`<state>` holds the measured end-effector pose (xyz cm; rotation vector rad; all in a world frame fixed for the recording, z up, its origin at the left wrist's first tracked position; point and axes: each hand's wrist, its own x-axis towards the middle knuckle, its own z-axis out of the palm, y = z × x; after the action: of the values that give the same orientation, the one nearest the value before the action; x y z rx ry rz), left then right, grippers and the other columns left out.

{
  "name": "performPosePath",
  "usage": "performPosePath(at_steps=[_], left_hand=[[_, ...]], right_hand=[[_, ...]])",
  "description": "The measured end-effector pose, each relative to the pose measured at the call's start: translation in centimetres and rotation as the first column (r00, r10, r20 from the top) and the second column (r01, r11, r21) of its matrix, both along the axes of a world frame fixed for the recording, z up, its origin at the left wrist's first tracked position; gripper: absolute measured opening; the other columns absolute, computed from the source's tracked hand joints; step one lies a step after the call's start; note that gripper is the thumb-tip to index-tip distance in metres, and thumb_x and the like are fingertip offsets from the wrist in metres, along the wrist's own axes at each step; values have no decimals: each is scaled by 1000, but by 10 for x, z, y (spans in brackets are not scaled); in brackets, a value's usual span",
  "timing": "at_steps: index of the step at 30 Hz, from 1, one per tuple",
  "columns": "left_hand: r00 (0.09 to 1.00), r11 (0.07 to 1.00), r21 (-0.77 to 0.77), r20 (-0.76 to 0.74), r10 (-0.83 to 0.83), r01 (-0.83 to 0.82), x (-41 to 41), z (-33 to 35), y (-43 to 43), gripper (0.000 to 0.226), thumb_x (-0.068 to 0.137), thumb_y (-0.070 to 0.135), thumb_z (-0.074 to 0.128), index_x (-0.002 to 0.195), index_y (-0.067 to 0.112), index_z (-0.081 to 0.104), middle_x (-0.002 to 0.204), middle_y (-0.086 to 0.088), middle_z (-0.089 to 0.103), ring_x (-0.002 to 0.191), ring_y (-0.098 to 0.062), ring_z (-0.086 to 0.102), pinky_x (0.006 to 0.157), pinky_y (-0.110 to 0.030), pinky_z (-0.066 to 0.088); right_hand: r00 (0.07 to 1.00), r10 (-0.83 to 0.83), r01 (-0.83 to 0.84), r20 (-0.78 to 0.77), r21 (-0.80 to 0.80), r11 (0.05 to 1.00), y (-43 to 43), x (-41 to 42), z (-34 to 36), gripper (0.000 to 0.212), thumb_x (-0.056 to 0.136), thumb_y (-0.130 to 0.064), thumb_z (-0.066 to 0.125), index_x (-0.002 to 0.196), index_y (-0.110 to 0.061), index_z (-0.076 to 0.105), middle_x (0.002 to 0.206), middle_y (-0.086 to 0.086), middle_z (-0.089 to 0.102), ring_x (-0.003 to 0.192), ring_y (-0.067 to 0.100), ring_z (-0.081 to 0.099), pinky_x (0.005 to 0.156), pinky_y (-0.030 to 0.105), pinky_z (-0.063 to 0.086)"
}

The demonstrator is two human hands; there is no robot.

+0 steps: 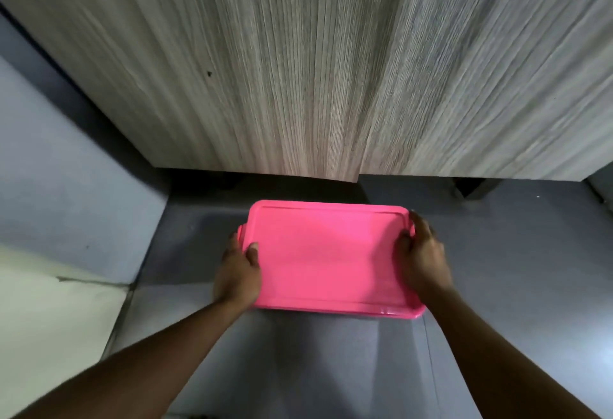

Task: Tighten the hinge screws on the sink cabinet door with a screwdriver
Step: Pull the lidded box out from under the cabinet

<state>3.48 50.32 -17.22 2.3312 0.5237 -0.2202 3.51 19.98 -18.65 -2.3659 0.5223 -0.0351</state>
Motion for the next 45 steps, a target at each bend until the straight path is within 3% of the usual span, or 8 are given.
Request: performPosePath(at_steps=[11,18,28,33,35,37,41,45], left_hand=[[995,1000,14,95,-19,18,5,-25,7,56,106,40,37,158,24,24,144,-21,53,124,-45,56,102,-53,45],[996,999,48,90,-13,9,2,-20,5,57,106,40,37,157,18,27,143,-22,53,122,-46,57,97,-52,48],[977,978,-112,104,188,-176,8,-34,9,40,109,30,30,124,3,55,121,-31,62,108,-45,60,86,-44,42],[954,928,-230,-17,299,-295,17,-37,13,33,109,31,31,116,9,54,113,-16,59,109,-40,58,86,-40,40],[941,908,-264,0,338,-326,17,-39,12,28,109,30,33,107,10,54,114,-24,61,109,-43,59,93,-47,46],[922,890,-269,14,386,-368,19,-42,10,33,108,32,33,112,8,56,122,-29,61,111,-45,59,98,-50,46],[897,876,-207,-31,440,-436,21,-43,12,45,107,40,32,117,8,63,122,-29,64,110,-46,60,98,-52,49],[877,845,-254,-29,480,-471,21,-38,10,45,106,41,37,126,9,61,127,-27,63,114,-45,60,102,-54,47]], right_hand=[[998,-18,17,65,15,1000,-3,4,-5,49,95,-19,42,144,-20,41,133,20,56,116,42,55,95,49,45],[998,-20,19,52,33,999,-3,3,-2,49,96,-20,45,145,-20,40,134,21,54,115,43,55,95,47,45],[995,-45,45,88,5,999,-3,1,-4,41,102,-28,37,141,-18,47,131,18,56,115,39,56,96,45,44],[948,-318,314,2,150,938,-5,-7,-9,24,99,-24,42,110,-9,58,107,23,65,100,41,60,78,40,43],[919,-395,383,-5,251,889,-4,-11,-14,26,100,-25,46,102,-4,61,98,24,67,95,41,62,74,38,43],[898,-439,415,19,292,861,-3,-11,-17,28,100,-26,49,95,-2,63,92,25,68,90,40,63,70,35,42],[864,-504,480,-7,318,817,-3,-9,-21,30,100,-23,48,91,0,66,92,28,67,86,39,61,74,41,46],[793,-604,592,-84,343,729,-7,-11,-19,30,97,-17,49,93,8,66,94,31,67,86,40,62,73,42,45]])
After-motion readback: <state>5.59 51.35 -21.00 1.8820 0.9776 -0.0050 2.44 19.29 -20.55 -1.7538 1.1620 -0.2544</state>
